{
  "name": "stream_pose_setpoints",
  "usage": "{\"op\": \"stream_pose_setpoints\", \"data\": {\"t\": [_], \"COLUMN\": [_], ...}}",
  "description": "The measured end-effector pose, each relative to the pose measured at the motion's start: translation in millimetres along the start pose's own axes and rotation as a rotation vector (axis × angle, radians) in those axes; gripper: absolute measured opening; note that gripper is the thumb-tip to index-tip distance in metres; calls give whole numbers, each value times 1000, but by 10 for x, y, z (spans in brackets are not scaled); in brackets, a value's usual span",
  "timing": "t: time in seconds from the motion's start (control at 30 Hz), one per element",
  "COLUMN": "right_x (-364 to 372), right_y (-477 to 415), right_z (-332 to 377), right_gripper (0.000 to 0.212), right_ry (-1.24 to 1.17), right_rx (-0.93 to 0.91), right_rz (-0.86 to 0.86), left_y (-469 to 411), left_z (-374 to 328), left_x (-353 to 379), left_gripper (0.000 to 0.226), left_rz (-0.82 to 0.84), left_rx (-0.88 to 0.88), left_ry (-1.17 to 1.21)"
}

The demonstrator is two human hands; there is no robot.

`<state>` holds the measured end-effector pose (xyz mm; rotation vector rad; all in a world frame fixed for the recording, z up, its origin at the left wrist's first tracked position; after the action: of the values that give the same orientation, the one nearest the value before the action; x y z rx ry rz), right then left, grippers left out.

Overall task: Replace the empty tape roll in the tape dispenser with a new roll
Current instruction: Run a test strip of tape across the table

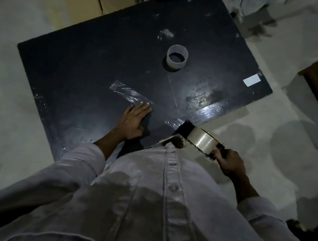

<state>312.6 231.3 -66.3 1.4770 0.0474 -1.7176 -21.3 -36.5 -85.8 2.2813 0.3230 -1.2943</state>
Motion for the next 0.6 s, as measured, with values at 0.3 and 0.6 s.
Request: {"op": "stream_pose_setpoints", "data": {"t": [0.3,0.6], "right_x": [-31,105], "right_y": [65,128], "right_z": [5,-1], "right_gripper": [85,98], "right_ry": [-6,10], "right_rx": [7,26], "right_rz": [-6,17], "left_y": [-22,-41], "left_z": [-243,-194], "left_x": [129,147], "left_gripper": [96,96], "left_rz": [-62,-64], "left_rx": [116,95], "left_ry": [94,80]}}
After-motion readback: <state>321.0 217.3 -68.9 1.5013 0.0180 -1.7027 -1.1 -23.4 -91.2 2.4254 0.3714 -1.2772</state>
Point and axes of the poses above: each hand's wrist, its own y-axis away from the middle knuckle, its own x-axis out of the palm, z = x × y, the point moved 10 cm from there along -y, towards the middle knuckle
